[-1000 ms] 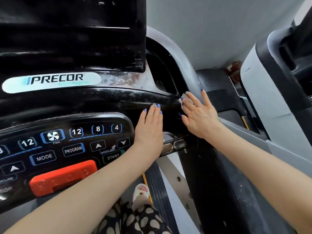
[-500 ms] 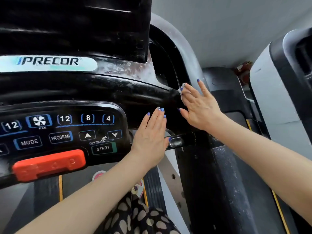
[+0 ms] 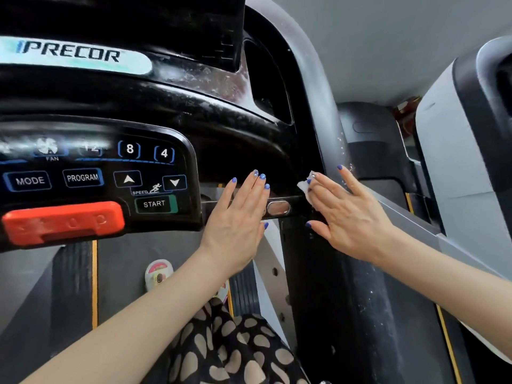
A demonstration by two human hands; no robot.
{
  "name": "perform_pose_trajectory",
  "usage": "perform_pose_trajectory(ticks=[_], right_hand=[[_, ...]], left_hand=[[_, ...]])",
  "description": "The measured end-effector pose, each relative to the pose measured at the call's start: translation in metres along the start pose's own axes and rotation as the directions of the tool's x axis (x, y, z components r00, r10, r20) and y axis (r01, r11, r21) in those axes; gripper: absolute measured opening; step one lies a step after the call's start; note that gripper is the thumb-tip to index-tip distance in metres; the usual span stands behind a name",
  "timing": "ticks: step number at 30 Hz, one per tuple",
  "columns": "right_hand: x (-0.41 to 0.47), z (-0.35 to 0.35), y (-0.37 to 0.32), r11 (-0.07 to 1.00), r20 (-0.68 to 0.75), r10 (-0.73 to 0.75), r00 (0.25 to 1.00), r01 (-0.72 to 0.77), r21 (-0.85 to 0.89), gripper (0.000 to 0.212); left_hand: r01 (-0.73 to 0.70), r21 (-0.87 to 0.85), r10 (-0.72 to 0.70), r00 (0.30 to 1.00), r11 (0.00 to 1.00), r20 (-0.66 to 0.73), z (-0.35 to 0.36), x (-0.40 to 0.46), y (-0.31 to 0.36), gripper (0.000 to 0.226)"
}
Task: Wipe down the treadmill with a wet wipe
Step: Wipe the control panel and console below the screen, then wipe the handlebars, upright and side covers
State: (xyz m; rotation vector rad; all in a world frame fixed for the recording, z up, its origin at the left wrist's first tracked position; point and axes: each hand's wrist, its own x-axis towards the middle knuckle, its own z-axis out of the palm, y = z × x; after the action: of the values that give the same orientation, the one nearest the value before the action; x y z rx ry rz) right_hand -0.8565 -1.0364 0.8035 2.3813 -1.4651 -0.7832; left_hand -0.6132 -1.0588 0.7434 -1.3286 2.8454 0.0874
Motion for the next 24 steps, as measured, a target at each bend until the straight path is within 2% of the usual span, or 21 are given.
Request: perform_pose_trajectory(ticks=[4,9,12,17,24], right_hand=[[-0.004,0.002,-0.004,1.0,0.021,-0.023,1.0,0.022,0.019,0.076],[-0.014,0.002,-0.007,0.99,-0.018,0.048,0.999,-0.045,0.135,0.071],[-0.038,0.002,-0.02,0.968,-0.062,0.167,0.984,-0.152,0.199,0.068],[-0.036,0.013,-0.049,0.863,-0.079,0.43,0.899,-0.384,0.327,0.064],[-0.002,0.014,-0.034,0.757,-0.206,0.579,0.789,-0.426,0.496,0.035]], left_hand=[[0.012,-0.008,-0.012,1.0,1.0,-0.001,0.007,-0.01,0.006,0.068],[0.013,-0.009,-0.013,1.0,1.0,-0.005,0.009,-0.011,0.005,0.065],[0.009,-0.003,-0.009,1.0,1.0,0.002,0.01,-0.011,0.006,0.065],[0.008,-0.054,-0.007,1.0,0.999,0.005,0.007,-0.01,0.004,0.066],[-0.055,-0.021,0.058,0.98,0.998,0.189,-0.018,0.001,-0.004,0.062]])
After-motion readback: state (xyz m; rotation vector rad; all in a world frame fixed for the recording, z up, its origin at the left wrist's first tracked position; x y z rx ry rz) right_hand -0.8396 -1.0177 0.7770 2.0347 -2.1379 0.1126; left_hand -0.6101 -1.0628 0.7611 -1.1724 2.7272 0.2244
